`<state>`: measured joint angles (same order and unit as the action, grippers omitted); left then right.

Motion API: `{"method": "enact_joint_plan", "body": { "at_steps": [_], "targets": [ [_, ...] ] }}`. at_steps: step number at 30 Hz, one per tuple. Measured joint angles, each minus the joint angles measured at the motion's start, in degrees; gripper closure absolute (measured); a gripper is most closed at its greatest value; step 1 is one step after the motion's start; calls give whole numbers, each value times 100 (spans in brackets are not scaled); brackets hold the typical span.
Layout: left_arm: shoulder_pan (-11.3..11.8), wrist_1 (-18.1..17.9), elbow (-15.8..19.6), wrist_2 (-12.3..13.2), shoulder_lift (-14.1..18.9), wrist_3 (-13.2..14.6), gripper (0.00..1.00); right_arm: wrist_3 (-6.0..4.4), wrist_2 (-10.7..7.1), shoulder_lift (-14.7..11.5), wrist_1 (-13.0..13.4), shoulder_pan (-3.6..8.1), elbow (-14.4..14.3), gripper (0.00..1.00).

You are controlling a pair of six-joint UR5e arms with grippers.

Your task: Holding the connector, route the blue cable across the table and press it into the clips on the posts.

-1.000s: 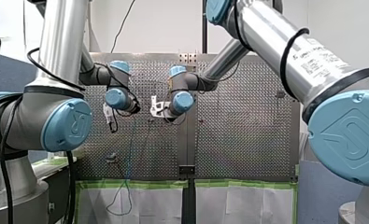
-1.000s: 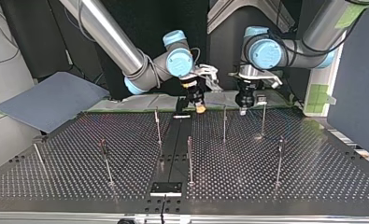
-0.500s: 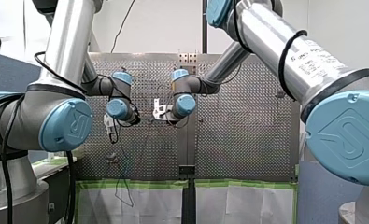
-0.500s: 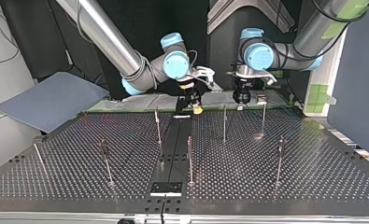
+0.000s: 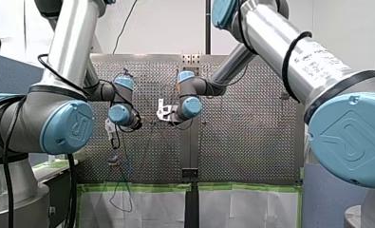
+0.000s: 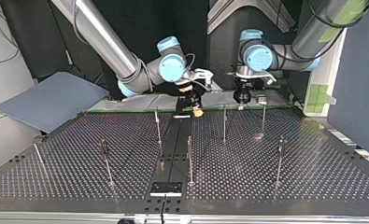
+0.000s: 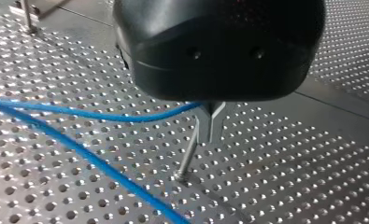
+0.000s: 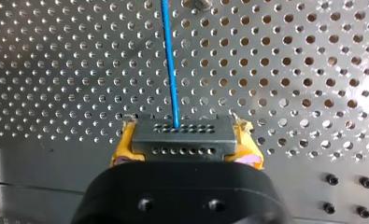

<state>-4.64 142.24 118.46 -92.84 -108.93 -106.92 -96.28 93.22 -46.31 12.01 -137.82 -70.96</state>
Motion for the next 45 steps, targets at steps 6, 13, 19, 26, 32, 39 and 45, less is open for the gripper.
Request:
{"method": "enact_joint_plan", "body": {
  "at_steps": [6,13,19,26,32,39,45],
  "targets": [
    [20,-83,0,97,-32,-34,99,-151,-124,5,-11,102,-2,100],
    [37,-205,0,202,-41,-145,99,-190,-208,102,-26,154,-3,100],
    [46,-242,-7,223,-51,-195,99,-192,-215,155,-31,207,-1,100],
    [100,-390,-134,205,-258,-334,99,-236,-214,159,-26,277,-2,100],
    [165,-462,-283,183,-478,-381,99,-251,-214,160,-23,302,-1,100],
    [233,-508,-377,234,-550,-384,99,-253,-224,161,-17,374,0,100],
    [261,-525,-535,337,-553,-398,99,-253,-224,161,-13,447,1,100]
  ]
}}
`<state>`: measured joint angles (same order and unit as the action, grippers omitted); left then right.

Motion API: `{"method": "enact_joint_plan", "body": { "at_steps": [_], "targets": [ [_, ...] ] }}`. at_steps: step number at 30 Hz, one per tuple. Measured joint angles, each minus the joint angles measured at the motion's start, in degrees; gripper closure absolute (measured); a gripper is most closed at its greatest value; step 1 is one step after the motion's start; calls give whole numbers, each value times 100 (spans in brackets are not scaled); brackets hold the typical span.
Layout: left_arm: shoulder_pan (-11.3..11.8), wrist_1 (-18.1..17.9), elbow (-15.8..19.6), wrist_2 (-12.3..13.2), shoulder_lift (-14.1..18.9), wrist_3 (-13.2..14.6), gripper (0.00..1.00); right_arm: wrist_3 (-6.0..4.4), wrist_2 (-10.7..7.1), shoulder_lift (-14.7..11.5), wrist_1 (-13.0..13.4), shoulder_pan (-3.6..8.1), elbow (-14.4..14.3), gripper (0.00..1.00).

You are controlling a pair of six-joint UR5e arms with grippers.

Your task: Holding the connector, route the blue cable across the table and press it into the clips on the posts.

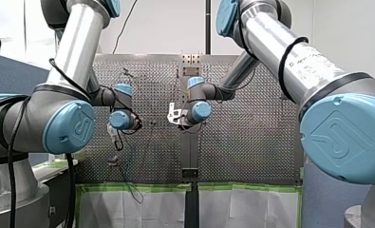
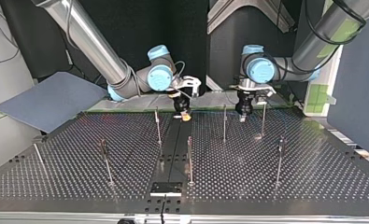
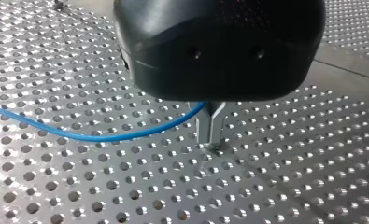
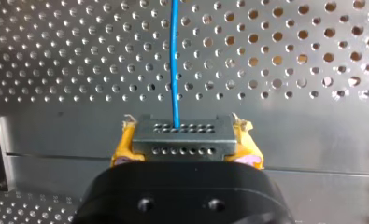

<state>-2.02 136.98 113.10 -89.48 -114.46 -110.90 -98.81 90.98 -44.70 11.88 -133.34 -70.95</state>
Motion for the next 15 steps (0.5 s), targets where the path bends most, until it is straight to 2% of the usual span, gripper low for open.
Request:
{"method": "enact_joint_plan", "body": {
  "at_steps": [10,15],
  "targets": [
    [30,122,-418,74,-329,-28,99,0,-4,-1,-8,143,52,100],
    [33,143,-651,72,-383,-28,99,0,-8,-1,-12,210,122,100]
  ]
}}
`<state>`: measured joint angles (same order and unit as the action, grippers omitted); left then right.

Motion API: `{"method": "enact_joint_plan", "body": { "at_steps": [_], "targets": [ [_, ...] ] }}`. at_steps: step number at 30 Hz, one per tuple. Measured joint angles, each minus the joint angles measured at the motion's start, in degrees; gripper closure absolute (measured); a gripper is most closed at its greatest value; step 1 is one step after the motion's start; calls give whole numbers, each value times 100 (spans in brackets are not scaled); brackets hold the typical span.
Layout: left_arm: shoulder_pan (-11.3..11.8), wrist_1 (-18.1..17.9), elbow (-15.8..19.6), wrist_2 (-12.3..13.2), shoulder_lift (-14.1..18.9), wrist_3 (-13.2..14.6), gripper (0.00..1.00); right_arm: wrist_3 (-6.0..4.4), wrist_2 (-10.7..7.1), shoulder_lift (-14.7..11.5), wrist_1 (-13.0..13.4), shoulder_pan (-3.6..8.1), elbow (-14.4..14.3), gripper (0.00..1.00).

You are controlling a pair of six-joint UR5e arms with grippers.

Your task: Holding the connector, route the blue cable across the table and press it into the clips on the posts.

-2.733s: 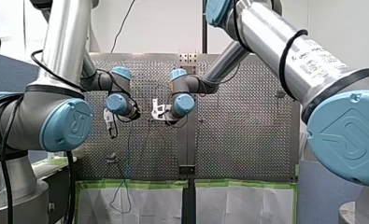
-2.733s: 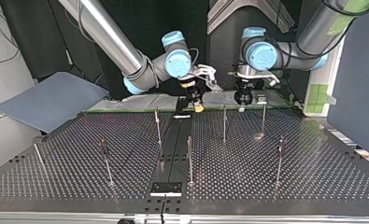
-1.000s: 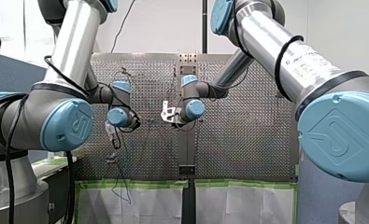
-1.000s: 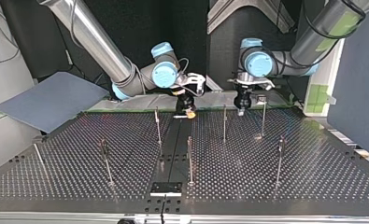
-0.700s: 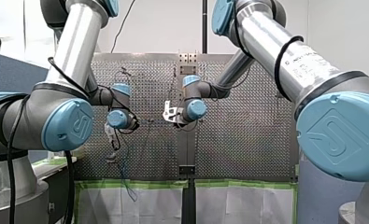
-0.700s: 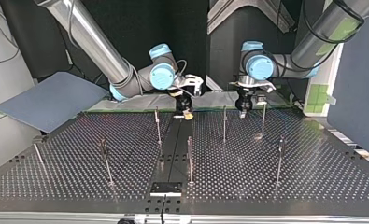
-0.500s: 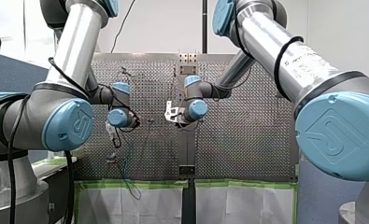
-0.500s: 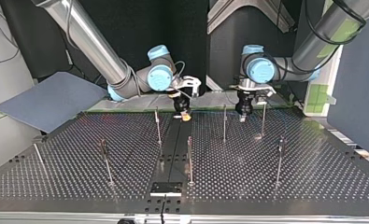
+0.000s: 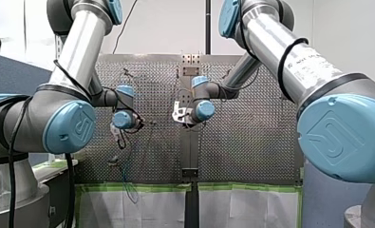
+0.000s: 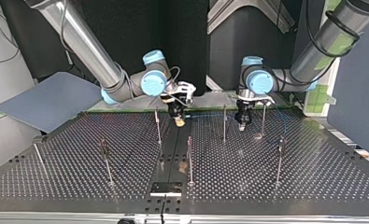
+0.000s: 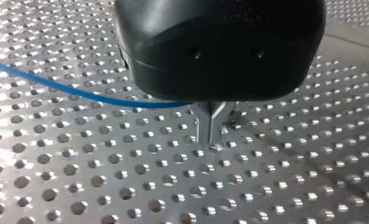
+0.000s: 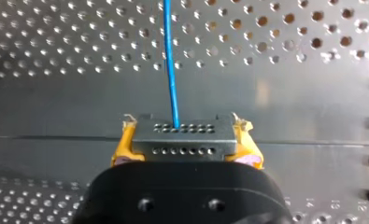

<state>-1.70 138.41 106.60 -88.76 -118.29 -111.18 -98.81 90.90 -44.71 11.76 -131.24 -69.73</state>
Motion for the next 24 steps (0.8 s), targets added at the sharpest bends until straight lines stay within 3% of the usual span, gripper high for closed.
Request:
{"method": "enact_joint_plan", "body": {
  "at_steps": [3,5,6,7,8,9,10,11,12,13,24],
  "targets": [
    [3,19,-85,-9,-3,7,99,0,-5,0,2,28,23,100],
    [0,29,-108,-25,-3,26,84,0,-7,0,2,35,29,100],
    [-6,41,-115,-45,-3,47,84,0,-8,0,5,38,30,100],
    [-12,55,-118,-64,-3,66,73,0,-9,0,4,46,30,100],
    [-18,73,-121,-86,-3,89,55,0,-9,0,4,53,31,100],
    [-23,98,-123,-110,-3,111,55,0,-9,0,4,61,31,100],
    [-30,144,-123,-138,-4,138,42,0,-9,0,4,70,31,100],
    [-37,183,-123,-157,-4,157,21,0,-9,0,3,75,31,100],
    [-46,237,-123,-184,-4,190,21,0,-9,0,1,81,32,100],
    [-52,278,-123,-205,-4,219,0,0,-9,0,-1,88,32,100],
    [-191,871,-48,-738,77,777,0,37,-8,-9,-237,187,33,100]
  ]
}}
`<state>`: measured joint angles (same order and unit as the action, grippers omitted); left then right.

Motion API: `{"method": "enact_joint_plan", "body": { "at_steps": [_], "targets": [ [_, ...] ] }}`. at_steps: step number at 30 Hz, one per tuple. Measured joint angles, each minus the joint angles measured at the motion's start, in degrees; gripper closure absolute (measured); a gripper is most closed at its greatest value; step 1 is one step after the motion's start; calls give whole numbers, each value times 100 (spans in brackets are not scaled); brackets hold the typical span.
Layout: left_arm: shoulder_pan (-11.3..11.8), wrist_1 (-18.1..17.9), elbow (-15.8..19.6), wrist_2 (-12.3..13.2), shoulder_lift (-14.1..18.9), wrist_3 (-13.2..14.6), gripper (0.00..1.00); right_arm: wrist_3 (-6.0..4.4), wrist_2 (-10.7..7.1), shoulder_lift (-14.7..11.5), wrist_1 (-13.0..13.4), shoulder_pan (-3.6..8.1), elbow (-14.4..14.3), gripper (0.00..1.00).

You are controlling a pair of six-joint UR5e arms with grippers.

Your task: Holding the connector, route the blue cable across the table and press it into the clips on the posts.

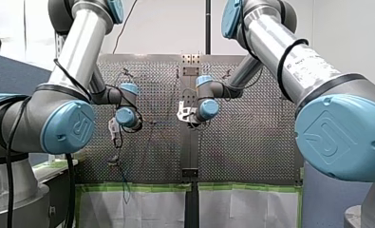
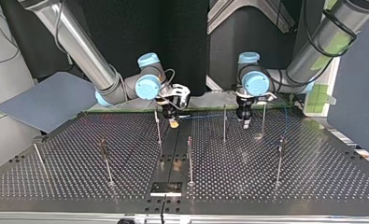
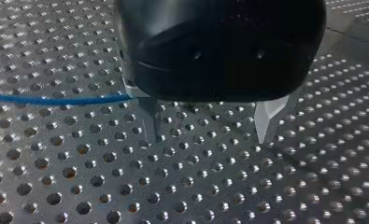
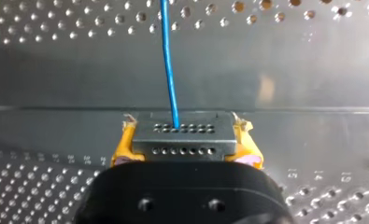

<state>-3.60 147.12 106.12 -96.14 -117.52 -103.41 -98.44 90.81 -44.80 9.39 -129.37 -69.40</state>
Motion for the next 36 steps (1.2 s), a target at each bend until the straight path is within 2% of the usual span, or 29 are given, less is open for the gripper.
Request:
{"method": "enact_joint_plan", "body": {
  "at_steps": [6,19,29,36],
  "targets": [
    [-110,291,260,-232,249,259,0,12,11,-6,-71,40,0,100],
    [-481,910,893,-271,882,189,0,59,16,-24,-76,8,1,100],
    [-719,967,1346,-256,1335,37,0,69,9,-25,-84,-3,0,100],
    [-999,847,1444,-137,1653,-62,0,68,22,-26,-79,-5,0,100]
  ]
}}
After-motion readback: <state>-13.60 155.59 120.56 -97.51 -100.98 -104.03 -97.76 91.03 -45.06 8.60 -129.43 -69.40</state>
